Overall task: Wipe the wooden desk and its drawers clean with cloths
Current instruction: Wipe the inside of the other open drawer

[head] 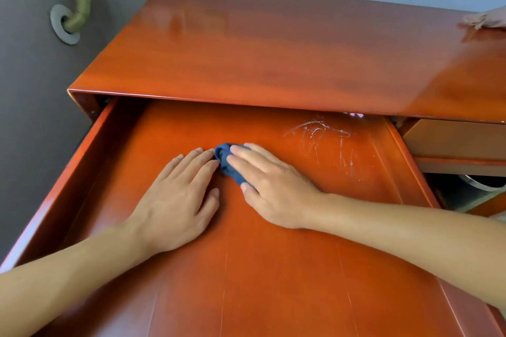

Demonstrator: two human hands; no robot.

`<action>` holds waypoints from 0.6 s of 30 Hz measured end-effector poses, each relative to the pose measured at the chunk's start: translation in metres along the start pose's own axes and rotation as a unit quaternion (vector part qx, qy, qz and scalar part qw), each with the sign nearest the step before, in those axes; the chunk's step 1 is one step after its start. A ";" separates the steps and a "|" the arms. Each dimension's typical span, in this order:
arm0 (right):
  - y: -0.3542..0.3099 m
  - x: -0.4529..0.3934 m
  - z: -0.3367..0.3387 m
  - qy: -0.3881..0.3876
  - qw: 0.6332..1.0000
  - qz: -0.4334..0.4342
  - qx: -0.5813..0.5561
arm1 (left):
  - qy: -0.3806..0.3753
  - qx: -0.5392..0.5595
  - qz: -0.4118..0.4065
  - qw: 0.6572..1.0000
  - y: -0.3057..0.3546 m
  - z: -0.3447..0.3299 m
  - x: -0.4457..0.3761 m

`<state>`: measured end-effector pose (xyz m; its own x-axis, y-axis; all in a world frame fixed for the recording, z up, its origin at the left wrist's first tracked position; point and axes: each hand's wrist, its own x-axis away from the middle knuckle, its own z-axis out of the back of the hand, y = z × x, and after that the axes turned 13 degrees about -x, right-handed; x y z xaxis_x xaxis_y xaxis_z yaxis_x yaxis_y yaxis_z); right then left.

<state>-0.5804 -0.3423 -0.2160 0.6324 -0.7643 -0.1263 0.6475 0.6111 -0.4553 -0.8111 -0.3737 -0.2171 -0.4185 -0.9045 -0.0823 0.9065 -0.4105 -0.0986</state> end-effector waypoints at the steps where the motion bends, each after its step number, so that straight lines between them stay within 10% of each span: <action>1: 0.006 0.010 0.007 -0.035 0.999 0.039 0.002 | -0.019 -0.004 0.001 1.000 0.002 -0.001 -0.002; 6: 0.041 0.008 0.036 0.085 0.985 -0.151 0.003 | -0.107 -0.054 -0.013 0.993 0.006 0.002 -0.007; 11: 0.012 0.060 0.024 -0.087 0.994 0.072 -0.003 | -0.120 -0.061 -0.008 0.991 0.009 0.006 -0.006; 16: 0.050 0.024 0.040 0.124 0.978 -0.168 0.005 | -0.107 -0.044 -0.013 0.993 0.007 0.006 -0.011; 18: 0.034 0.027 0.024 0.099 0.989 -0.106 0.015 | -0.091 -0.037 -0.030 0.995 0.004 0.007 -0.014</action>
<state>-0.5311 -0.3377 -0.2135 0.3871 -0.8994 -0.2033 0.7704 0.4366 -0.4646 -0.8010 -0.3639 -0.2092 -0.4494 -0.8870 0.1065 0.8706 -0.4616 -0.1705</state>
